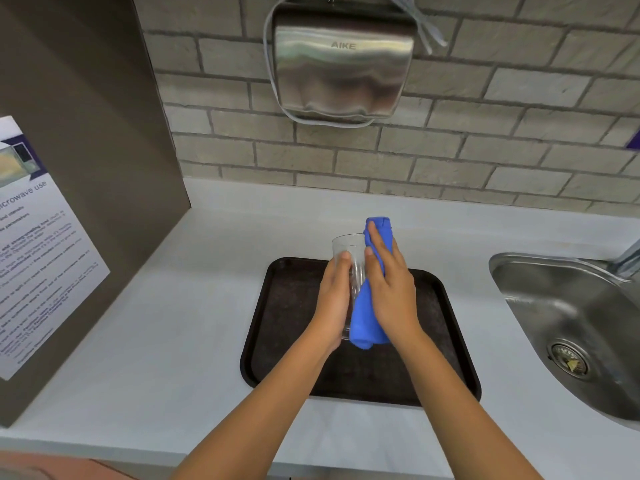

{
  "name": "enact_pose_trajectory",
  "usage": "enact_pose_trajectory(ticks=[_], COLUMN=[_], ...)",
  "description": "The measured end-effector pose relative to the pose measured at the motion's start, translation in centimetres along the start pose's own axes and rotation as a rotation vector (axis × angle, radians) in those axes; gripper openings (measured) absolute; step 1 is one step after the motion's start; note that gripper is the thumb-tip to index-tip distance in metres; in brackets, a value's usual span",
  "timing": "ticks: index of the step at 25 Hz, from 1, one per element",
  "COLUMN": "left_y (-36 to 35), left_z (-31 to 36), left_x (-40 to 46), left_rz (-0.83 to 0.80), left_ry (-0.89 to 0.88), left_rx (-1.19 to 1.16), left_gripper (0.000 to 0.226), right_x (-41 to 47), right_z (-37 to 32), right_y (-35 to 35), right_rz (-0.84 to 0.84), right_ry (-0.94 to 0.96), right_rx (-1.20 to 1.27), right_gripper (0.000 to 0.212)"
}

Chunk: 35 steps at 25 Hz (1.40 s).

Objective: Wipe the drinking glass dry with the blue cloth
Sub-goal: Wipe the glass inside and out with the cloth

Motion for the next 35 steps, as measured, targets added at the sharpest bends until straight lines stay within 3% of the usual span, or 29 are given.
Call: enact_pose_trajectory(ticks=[2, 4, 6, 11, 13, 17, 18, 19, 22, 27, 29, 32, 35], left_y=[0.0, 0.2, 0.3, 0.0, 0.1, 0.1, 0.3, 0.3, -0.1, 0.3, 0.2, 0.2, 0.1], left_z=[0.3, 0.7, 1.1, 1.4, 2.0, 1.6, 1.5, 1.3, 1.5, 3.8, 4.7, 5.4, 4.3], left_x=[0.1, 0.2, 0.2, -0.1, -0.1, 0.0, 0.0, 0.0, -0.4, 1.1, 1.6, 1.2, 0.9], left_rz=[-0.020, -0.032, -0.007, 0.006, 0.004, -0.027, -0.010, -0.008, 0.000, 0.103, 0.125, 0.223, 0.236], left_ry=[-0.022, -0.048, -0.098, -0.108, -0.119, -0.061, -0.071, -0.067, 0.006, 0.021, -0.007, -0.199, -0.242], left_rx=[0.028, 0.141, 0.213, 0.043, 0.079, 0.106, 0.112, 0.101, -0.009, -0.091, -0.045, 0.266, 0.451], left_gripper=[0.045, 0.047, 0.048, 0.045, 0.045, 0.046, 0.048, 0.048, 0.048, 0.067, 0.065, 0.046, 0.052], right_x=[-0.1, -1.3, -1.6, 1.4, 1.2, -1.2, -1.4, -1.1, 0.7, -0.9, -1.7, -1.5, -1.9], right_z=[-0.8, -1.9, -2.0, -0.3, 0.2, -2.4, -2.5, -2.3, -0.6, 2.1, 2.8, 3.0, 2.2], right_y=[0.1, -0.9, -1.4, 0.6, 0.8, -0.6, -1.0, -0.8, 0.3, -1.5, -2.1, -1.9, -1.3], right_rz=[0.025, 0.052, 0.031, 0.015, 0.045, 0.082, 0.074, 0.053, -0.014, -0.218, -0.238, -0.137, -0.023], right_ry=[0.036, 0.190, 0.232, -0.063, -0.142, 0.206, 0.246, 0.219, -0.077, -0.386, -0.479, -0.481, -0.313], right_rx=[-0.110, -0.369, -0.427, 0.220, 0.273, -0.334, -0.368, -0.300, 0.213, 0.535, 0.684, 0.671, 0.402], right_gripper=[0.045, 0.047, 0.047, 0.038, 0.038, 0.045, 0.044, 0.043, 0.038, 0.039, 0.036, 0.036, 0.037])
Point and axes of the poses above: each hand's wrist, its own x-axis towards the middle knuckle, its own y-axis out of the back of the hand, z = x × y, the point moved 5 cm from there along x, towards the middle knuckle, and after that the axes turned 7 degrees about -x, right-handed, at the moved point
